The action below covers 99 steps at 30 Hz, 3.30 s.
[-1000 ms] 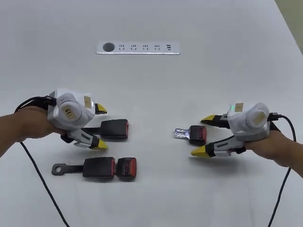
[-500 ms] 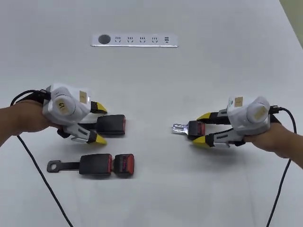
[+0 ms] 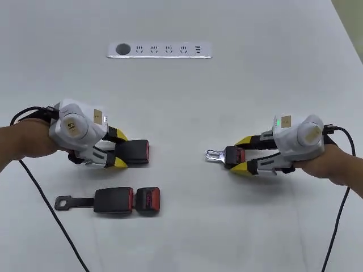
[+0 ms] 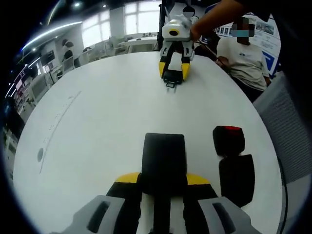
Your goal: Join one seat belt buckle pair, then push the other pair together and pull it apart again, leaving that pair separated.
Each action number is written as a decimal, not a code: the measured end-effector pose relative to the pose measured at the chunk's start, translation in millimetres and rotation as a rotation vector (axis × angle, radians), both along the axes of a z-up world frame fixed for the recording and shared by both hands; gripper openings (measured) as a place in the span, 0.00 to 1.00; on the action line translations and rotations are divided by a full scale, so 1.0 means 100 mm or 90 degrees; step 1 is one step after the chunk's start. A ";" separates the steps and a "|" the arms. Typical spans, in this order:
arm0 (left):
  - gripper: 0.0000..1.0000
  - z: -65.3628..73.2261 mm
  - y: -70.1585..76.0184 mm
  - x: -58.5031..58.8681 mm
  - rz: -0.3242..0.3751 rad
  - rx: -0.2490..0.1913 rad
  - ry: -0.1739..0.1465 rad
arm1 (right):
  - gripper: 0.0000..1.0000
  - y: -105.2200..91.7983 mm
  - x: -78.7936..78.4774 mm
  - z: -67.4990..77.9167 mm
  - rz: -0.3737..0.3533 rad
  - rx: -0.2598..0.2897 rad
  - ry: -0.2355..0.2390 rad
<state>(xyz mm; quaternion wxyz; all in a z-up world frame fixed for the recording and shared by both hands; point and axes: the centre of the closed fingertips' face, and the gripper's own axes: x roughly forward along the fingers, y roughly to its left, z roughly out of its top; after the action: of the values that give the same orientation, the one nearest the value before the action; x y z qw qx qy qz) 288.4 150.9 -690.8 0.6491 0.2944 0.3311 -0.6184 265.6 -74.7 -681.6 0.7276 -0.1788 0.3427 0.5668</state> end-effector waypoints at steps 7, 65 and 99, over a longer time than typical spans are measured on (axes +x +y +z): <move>0.33 0.00 -0.01 -0.01 -0.015 0.004 0.003 | 0.34 0.03 -0.03 0.04 0.006 0.004 0.000; 0.33 0.01 0.00 -0.03 -0.013 0.036 0.020 | 0.34 1.14 0.16 -0.07 0.069 0.090 -0.018; 0.33 -0.01 -0.03 -0.04 -0.026 0.071 0.012 | 0.34 1.50 0.18 -0.08 0.062 0.104 -0.005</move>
<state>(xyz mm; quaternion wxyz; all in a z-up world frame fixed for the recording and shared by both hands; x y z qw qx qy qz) 284.7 147.7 -691.4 0.6156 0.3311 0.3653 -0.6148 283.9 74.9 -689.7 0.7124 -0.1377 0.2834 0.6271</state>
